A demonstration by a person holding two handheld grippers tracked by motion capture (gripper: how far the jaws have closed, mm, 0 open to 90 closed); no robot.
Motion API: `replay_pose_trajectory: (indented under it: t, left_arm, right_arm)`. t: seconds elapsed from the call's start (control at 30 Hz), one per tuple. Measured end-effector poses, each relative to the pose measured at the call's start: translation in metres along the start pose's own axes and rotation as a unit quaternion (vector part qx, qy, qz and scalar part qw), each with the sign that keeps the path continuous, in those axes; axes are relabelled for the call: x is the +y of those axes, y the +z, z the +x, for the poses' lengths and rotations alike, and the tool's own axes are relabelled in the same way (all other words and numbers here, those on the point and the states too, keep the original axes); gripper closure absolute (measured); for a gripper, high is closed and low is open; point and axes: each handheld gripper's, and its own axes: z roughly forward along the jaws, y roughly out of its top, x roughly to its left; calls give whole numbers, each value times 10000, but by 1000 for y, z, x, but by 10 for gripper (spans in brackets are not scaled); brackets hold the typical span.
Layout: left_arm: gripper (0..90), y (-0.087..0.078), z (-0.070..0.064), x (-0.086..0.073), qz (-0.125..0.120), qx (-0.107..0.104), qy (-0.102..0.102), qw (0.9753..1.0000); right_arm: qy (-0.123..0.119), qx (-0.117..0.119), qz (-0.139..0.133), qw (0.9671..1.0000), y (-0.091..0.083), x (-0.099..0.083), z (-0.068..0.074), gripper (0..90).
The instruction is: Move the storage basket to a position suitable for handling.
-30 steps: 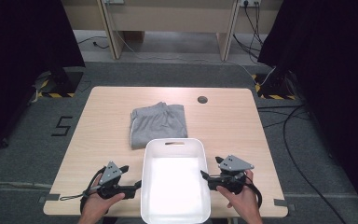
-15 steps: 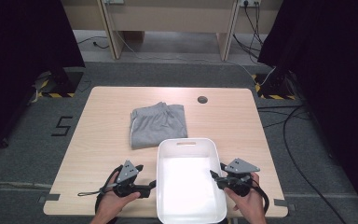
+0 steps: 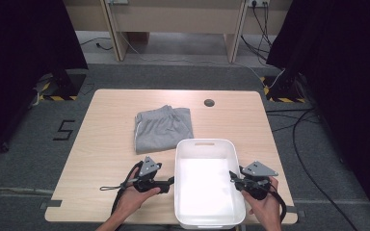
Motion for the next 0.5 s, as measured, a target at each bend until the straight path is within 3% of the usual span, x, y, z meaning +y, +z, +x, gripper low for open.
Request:
replay_pose_trajectory:
  t: [0.1,0.2,0.37,0.5]
  left_arm:
    - [278,6,1,5,-19,45,25,10000]
    - [284,18,5,11,-10,2,-78,10000]
    - [291,28,6,18,26,-8,-103,9999]
    - [292,41,5,26,40,7,-97,9999]
  right_arm:
    - [80,-12,-35,10000,3,1,-5,633]
    - [194,-28,-85,9998,6,1,-15,634]
    - [230,-109,-55,9997,6,1,-21,633]
    - [296,-164,-108,9994,8,1,-32,645]
